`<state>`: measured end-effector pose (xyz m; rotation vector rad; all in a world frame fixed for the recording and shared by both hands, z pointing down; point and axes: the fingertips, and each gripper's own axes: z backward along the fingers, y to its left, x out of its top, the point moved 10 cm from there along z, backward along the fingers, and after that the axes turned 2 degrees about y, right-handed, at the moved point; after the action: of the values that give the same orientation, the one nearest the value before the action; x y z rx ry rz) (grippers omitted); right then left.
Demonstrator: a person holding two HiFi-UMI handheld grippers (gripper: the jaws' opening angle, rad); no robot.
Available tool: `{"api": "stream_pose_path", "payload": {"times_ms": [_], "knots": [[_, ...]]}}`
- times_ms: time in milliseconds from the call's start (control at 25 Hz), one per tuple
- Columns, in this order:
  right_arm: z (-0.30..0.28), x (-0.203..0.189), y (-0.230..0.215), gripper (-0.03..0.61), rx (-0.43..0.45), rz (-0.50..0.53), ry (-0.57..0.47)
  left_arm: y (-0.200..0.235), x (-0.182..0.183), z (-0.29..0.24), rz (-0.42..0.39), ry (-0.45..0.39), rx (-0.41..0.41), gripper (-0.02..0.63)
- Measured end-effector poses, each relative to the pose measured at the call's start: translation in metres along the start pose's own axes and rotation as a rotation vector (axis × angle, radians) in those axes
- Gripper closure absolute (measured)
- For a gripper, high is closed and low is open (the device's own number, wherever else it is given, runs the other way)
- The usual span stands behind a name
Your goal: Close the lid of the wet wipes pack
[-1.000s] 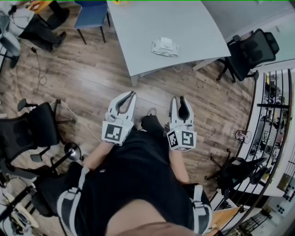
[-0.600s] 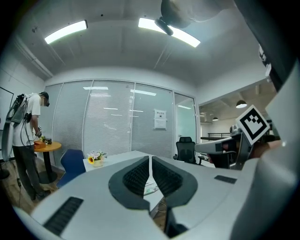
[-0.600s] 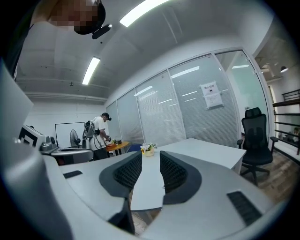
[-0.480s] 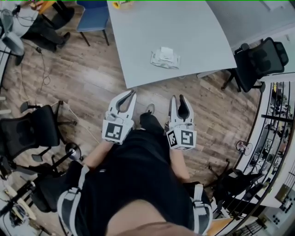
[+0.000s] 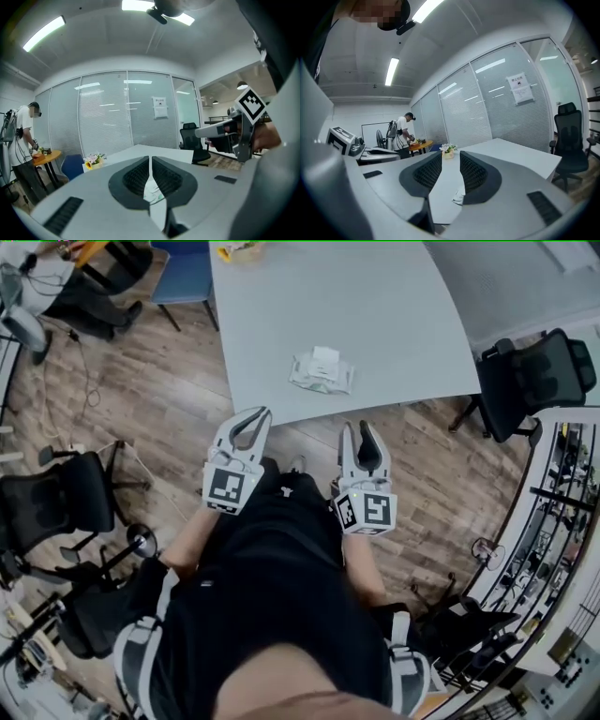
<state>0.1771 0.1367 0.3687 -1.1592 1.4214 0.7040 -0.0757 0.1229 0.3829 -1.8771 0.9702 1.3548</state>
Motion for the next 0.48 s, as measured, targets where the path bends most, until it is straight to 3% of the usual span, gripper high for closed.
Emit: {"api": "stream_pose_path", "payload": {"times_ms": [160,280,480], "knots": [[-0.017,0.002,-0.019,0.442,0.003,-0.013,0.012,0.013,0.000,-0.039,-0.080,0.050,-0.032,0.577],[-0.036,0.002,-0.029,0.442,0.010,-0.017,0.030,0.027,-0.007,-0.068,-0.085,0.050,-0.103,0.577],[-0.071,0.005,-0.043,0.440,-0.003,-0.022,0.054,0.052,-0.028,-0.129,-0.153,0.155,-0.198,0.575]]}}
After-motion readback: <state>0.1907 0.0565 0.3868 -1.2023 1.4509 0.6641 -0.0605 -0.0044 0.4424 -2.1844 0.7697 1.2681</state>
